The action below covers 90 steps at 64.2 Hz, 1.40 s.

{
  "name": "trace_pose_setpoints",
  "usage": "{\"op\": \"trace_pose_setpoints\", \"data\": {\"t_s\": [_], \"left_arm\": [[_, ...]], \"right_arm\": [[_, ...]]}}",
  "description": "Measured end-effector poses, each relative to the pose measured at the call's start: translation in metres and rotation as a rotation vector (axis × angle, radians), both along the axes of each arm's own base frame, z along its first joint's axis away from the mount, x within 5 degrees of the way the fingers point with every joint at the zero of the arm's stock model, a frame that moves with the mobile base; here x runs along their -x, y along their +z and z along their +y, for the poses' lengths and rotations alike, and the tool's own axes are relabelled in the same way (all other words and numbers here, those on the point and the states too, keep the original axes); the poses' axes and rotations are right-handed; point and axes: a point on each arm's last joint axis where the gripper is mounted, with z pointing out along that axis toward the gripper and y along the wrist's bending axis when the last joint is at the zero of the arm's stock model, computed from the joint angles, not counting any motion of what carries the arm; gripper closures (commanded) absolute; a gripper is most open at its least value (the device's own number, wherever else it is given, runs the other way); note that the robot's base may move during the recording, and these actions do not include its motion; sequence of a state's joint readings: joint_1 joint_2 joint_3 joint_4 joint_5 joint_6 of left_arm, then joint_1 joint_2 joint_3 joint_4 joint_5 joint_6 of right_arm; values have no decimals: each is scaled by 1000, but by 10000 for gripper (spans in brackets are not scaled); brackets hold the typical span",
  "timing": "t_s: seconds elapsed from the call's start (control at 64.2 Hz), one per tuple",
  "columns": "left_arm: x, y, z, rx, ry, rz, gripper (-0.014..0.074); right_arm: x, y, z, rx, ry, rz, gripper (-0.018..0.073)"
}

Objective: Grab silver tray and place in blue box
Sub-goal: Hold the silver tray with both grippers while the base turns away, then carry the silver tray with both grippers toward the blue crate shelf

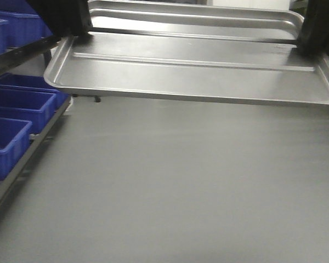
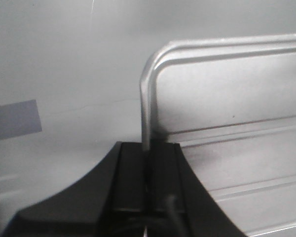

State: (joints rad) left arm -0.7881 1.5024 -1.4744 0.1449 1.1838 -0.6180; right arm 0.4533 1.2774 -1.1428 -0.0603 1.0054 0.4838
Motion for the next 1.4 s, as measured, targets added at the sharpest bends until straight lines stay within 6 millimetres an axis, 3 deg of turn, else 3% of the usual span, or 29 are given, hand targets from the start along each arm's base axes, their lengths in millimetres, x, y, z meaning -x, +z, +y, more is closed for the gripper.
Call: {"op": "trace_pose_setpoints", "data": {"t_s": [1.402], "left_arm": [[0,0,0,0,0,0,701]], "right_arm": [[0,0,0,0,0,0,501]]}}
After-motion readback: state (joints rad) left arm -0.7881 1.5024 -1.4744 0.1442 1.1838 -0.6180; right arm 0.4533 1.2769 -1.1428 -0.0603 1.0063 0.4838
